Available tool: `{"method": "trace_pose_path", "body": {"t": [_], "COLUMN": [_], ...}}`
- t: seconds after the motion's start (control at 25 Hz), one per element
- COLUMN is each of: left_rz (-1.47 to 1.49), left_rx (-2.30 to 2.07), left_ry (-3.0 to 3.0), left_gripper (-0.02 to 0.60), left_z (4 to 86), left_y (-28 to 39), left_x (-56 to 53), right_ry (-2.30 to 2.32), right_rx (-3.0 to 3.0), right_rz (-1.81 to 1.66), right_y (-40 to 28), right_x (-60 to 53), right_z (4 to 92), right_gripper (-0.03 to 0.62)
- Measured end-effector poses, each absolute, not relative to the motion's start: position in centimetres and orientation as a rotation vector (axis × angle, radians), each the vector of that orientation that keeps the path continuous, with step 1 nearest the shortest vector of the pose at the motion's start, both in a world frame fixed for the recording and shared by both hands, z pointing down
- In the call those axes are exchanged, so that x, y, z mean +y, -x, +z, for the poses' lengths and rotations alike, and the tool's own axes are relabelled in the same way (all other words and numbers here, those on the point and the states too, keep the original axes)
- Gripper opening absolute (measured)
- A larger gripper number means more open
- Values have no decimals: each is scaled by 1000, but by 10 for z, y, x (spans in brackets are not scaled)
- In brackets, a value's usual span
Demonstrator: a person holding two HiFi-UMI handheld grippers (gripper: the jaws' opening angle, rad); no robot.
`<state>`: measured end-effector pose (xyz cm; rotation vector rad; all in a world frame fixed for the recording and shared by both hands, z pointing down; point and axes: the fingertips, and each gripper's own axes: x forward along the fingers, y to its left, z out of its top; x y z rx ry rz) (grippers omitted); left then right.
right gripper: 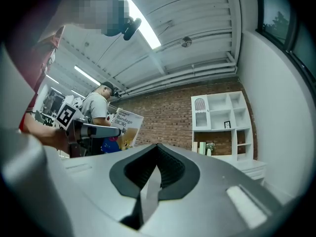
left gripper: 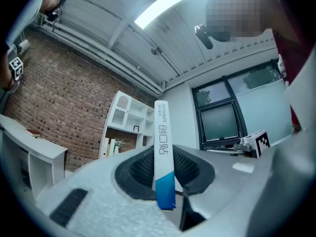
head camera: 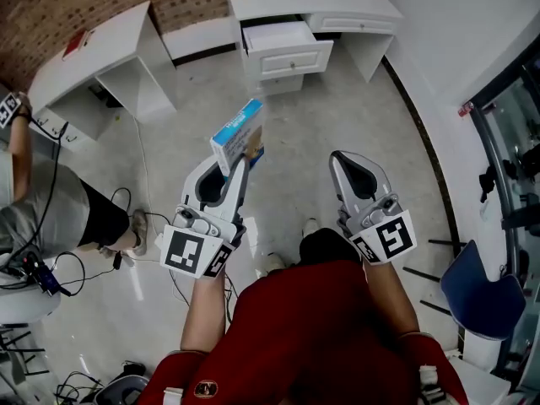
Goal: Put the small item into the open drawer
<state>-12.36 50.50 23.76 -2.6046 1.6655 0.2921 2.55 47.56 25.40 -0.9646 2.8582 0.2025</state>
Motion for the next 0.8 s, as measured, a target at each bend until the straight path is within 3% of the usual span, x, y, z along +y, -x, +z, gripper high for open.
{"method": "trace_pose_path", "body": {"t": [0.4,0.8], "left_rz": [225,127], "left_rx": [1695,1706], "left_ry": [2614,2616], "left_gripper": [78,78], "left_z": [256,261], "left_y": [142,143], "left_x": [433,259], "right_ry": [976,988], "right_rx": [2855,2836], "right_rz": [208,224], "right_y": [-13,-18], "right_x": [396,217], "right_z": [276,278], "right_gripper": [12,12]}}
